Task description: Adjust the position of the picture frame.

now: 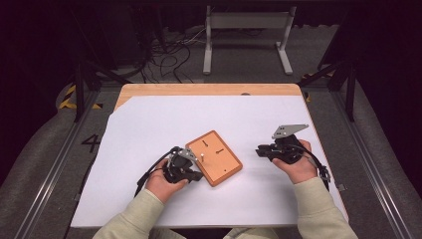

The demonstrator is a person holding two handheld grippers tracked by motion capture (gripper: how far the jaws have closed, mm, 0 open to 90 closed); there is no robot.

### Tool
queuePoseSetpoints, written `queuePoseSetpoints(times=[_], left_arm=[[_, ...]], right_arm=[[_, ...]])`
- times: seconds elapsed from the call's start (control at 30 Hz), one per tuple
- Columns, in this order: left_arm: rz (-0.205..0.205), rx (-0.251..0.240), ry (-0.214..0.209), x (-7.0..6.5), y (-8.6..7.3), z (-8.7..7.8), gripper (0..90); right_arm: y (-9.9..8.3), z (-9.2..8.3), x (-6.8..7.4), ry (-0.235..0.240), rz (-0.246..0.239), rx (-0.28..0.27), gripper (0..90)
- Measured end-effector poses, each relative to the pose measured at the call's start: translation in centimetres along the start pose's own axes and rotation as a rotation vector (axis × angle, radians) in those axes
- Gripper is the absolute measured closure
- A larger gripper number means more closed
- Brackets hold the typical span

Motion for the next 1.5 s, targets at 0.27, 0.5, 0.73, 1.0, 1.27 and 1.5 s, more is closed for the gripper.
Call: queuePoseSetpoints(times=[0.27,0.5,0.73,1.0,1.27,1.5], left_arm=[[-0.061,-0.053,0.079,1.6,-1.2,-2.9,89.5],[-0.084,-0.077,0.142,2.8,-2.1,-4.9,87.2],[-0.116,-0.096,0.175,3.4,-3.5,-6.5,78.9],[-0.158,-0.103,0.216,3.7,-5.2,-7.8,74.7],[-0.2,-0.113,0.238,4.0,-6.5,-8.4,70.3],[-0.213,-0.115,0.246,4.4,-6.9,-8.2,65.6]], right_arm=[[0.9,1.9,1.1,-0.002,0.015,0.036,87.3],[2.5,3.5,1.7,0.001,0.008,0.054,89.9],[4.5,5.4,2.2,-0.012,-0.021,0.082,90.0],[6.4,7.1,2.0,-0.021,-0.032,0.094,90.0],[8.3,9.7,1.7,-0.044,-0.037,0.128,90.0],[9.0,12.1,1.0,-0.068,-0.023,0.152,90.0]])
Point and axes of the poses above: each handheld gripper's, and its own axes: z roughly forward along the jaws, y roughly out of its top, x roughly to its left, the point moved 4 cm from there along z, roughly forward along the jaws, and after that the axes turned 14 degrees about z, right-handed, at the moved point
